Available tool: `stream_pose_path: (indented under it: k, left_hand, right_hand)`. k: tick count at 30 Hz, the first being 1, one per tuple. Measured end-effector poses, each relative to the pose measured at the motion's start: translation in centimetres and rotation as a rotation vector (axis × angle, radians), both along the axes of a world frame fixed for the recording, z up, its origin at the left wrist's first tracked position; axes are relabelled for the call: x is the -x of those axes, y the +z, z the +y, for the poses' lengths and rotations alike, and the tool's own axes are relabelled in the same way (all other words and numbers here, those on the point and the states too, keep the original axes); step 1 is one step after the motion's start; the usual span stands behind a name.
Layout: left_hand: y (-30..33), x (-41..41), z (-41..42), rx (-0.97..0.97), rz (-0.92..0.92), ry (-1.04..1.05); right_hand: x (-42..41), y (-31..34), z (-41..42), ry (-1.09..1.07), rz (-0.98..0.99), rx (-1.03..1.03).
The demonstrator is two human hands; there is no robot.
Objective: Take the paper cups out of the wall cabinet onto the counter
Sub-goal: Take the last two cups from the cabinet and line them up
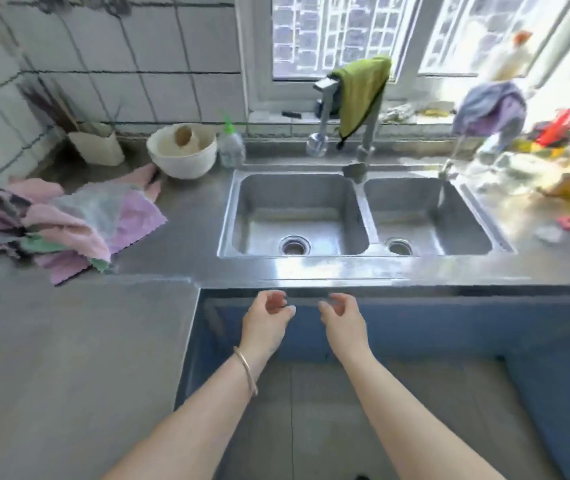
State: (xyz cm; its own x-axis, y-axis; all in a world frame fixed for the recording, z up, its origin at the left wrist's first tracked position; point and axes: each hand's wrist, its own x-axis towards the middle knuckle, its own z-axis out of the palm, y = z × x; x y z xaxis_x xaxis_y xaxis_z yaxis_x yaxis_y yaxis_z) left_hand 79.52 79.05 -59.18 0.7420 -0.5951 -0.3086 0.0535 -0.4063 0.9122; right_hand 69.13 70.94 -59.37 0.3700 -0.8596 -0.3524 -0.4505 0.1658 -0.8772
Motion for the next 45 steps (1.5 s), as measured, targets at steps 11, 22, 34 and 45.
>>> stream_pose_path:
  k: [11,22,34,45]
  left_hand:
    - [4.2,26.5,-20.7,0.068,0.009,-0.63]
    - [12.1,44.6,-37.9,0.233,-0.107,-1.065]
    - [27.2,58.2,-58.6,0.56,-0.086,-1.341]
    - [46.6,72.7,-69.0,0.941,0.023,-1.397]
  right_hand:
    - [28.8,2.6,-13.8,-0.506,0.018,0.043]
    - [45.7,11.3,-27.3,-0.818,0.085,0.268]
    - [58.4,28.0,-42.3,-1.042,0.262,0.693]
    - [71.0,46.4,-53.4,-1.064,0.365,1.096]
